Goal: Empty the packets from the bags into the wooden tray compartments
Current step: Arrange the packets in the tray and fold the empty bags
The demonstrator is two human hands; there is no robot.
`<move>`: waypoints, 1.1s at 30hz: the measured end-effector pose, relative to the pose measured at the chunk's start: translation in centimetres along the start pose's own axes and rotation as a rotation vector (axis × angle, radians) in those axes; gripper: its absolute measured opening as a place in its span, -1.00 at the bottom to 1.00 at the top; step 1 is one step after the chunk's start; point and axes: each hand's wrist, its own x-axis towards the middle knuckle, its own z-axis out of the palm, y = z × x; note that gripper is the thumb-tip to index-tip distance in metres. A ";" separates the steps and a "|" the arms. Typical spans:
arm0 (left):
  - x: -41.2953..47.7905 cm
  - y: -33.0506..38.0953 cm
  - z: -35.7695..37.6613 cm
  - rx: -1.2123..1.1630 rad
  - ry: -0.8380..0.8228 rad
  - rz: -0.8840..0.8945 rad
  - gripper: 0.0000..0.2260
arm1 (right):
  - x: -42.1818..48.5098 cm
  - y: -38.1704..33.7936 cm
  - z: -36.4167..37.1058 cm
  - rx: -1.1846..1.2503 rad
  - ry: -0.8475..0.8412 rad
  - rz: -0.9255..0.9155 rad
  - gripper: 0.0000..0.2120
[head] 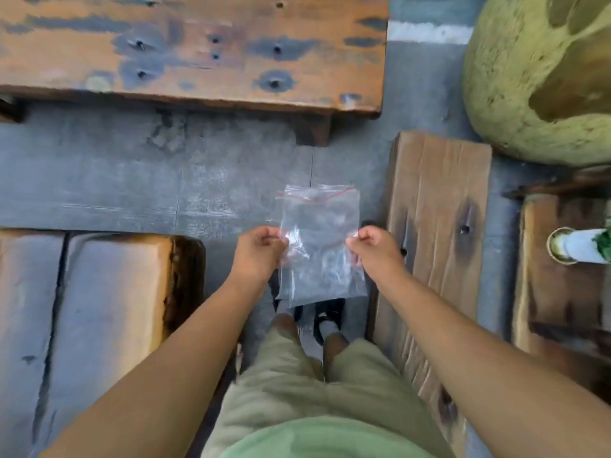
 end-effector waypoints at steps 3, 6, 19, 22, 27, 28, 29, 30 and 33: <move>5.5 -1.3 1.8 0.051 0.008 -0.003 -0.84 | 4.8 2.2 0.8 -0.036 0.061 0.022 -0.75; 11.1 -3.4 3.0 0.123 0.019 0.014 -0.89 | 9.6 4.5 2.3 -0.151 0.064 0.018 -0.85; 32.0 -15.3 8.8 0.401 0.004 0.021 -0.93 | 27.2 15.1 8.9 -0.464 0.185 0.132 -0.71; 34.1 -16.6 10.0 0.479 0.012 0.029 -0.89 | 29.4 16.4 9.6 -0.476 0.197 0.173 -0.81; 34.9 -17.7 10.4 0.557 0.004 -0.013 -0.85 | 30.8 17.7 9.8 -0.563 0.116 0.214 -0.85; 35.0 -17.8 10.5 0.564 -0.006 -0.016 -0.82 | 31.0 17.8 9.9 -0.574 0.103 0.221 -0.85; 35.1 -17.9 10.5 0.571 -0.014 -0.019 -0.81 | 31.0 17.8 9.9 -0.586 0.095 0.224 -0.84; 35.2 -18.0 10.5 0.577 -0.018 -0.022 -0.81 | 31.1 17.9 10.0 -0.597 0.094 0.222 -0.84; 35.3 -18.0 10.6 0.630 -0.016 -0.021 -0.84 | 31.0 17.9 10.4 -0.646 0.077 0.189 -0.82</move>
